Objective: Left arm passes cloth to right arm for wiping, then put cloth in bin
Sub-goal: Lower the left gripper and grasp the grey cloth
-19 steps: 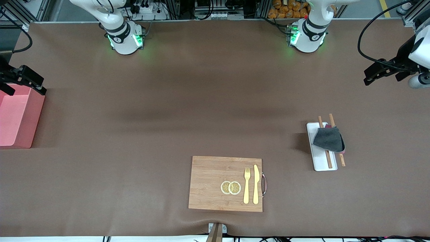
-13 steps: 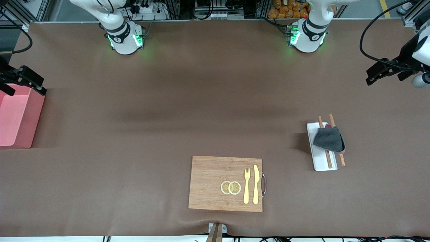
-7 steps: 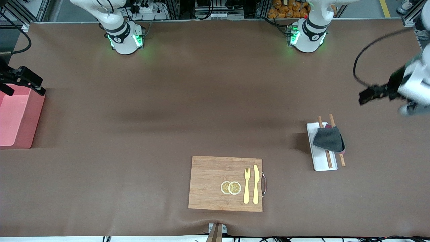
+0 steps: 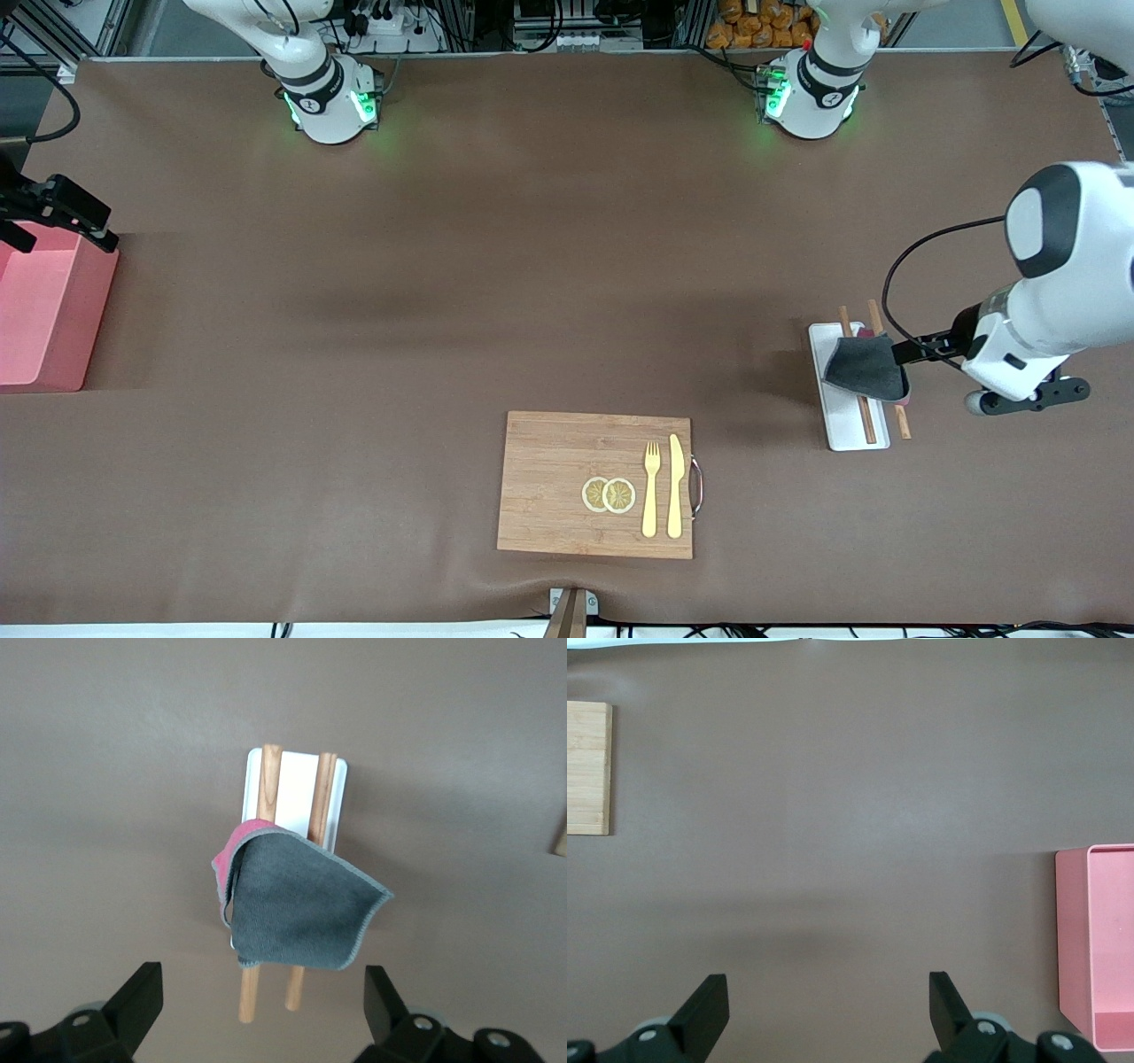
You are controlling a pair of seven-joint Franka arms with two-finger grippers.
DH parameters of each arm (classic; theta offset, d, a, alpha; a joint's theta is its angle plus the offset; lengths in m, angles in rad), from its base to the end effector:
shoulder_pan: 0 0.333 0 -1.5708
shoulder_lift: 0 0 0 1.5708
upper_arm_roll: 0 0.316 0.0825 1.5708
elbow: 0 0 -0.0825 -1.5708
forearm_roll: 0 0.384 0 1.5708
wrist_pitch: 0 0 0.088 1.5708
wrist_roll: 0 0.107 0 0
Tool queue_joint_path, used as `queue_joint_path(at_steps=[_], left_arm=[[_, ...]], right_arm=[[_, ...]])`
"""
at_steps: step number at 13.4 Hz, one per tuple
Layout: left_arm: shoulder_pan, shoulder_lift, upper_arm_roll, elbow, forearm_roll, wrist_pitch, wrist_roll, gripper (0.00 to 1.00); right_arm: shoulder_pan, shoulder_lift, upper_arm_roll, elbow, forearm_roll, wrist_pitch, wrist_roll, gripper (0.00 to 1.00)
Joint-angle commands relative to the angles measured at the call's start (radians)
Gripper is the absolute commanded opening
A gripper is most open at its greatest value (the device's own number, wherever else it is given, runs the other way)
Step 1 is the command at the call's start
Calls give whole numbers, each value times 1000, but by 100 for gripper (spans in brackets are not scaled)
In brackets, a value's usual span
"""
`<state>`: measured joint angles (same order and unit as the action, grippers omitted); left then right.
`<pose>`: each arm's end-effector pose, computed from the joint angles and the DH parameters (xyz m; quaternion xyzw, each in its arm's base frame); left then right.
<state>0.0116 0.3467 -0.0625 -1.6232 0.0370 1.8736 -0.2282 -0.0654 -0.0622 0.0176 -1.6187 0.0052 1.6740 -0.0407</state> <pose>0.6476 -0.0260 0.4144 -0.9953 -0.0834 0.0464 0.0133 0.5448 -0.0252 0.6455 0.9983 -0.0036 0.0587 0.0005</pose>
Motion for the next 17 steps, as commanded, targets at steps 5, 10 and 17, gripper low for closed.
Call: queue_joint_path(at_steps=[5,10,17], left_arm=[[27,-43,-5,-231,23,206,-19,98],[27,-28,-5,-276,23,292,-19,71],[27,-6,-5,-276,23,300,-17,42]], right_arm=[[-2,7,2,3,-8,-7,7,100],[-4,7,2,0,-8,-7,16,100],[-4,7,2,0,-8,-7,16,100]])
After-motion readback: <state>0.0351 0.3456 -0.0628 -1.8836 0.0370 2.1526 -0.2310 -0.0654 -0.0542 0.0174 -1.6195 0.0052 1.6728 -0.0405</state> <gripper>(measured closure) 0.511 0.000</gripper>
